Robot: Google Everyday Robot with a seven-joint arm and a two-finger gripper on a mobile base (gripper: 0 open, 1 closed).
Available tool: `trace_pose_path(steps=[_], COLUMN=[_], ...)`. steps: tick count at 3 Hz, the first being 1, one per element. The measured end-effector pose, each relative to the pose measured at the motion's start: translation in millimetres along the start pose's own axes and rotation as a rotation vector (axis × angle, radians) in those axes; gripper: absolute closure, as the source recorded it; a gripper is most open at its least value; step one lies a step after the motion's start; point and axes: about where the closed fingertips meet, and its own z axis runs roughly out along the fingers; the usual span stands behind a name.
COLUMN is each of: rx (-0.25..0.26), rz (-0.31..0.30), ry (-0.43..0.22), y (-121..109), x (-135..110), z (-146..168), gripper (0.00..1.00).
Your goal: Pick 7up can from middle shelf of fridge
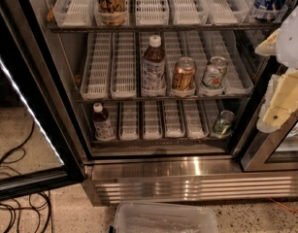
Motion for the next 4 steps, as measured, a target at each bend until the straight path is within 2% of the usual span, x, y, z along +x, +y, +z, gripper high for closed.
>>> trace_pose_path(steps=[1, 2, 3, 4], rx=[0.002, 0.025, 0.029, 0.097], rz=[0.0, 0.054, 0.207, 0.275], ry=[-0.001, -0.049, -0.129, -0.201], y=[0, -1, 20, 10], x=[0, -2, 5, -1], z=[0, 16, 55, 80], gripper=[0.0, 0.0, 0.0, 0.0])
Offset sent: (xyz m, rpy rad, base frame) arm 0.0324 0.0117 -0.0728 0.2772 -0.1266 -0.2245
